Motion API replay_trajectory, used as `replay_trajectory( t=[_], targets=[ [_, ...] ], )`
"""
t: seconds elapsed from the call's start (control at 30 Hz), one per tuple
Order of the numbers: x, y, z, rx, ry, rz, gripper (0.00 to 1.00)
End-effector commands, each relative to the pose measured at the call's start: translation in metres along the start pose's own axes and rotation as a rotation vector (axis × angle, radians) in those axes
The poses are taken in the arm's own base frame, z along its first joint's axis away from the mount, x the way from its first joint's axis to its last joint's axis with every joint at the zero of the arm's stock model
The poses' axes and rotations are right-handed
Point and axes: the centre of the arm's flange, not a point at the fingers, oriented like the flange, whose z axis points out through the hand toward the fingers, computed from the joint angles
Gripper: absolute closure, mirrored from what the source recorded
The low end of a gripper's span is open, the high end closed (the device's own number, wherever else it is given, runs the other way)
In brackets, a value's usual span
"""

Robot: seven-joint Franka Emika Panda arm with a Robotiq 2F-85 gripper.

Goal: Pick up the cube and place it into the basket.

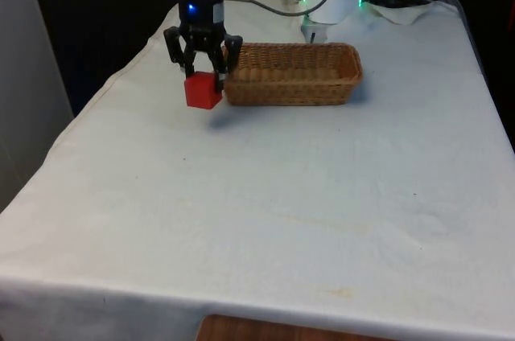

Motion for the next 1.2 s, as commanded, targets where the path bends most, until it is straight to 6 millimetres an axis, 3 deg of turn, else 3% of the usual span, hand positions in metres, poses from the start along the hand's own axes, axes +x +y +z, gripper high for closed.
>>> replay_trajectory(
  t=[0.0,0.67,1.17],
  targets=[
    [-0.002,0.0,-0.002,-0.009,0.007,0.001,0.96],
    [-0.007,-0.004,-0.032,0.042,0.043,0.0,0.96],
    [-0.025,-0.006,-0.049,0.068,0.063,-0.002,0.96]
  ],
)
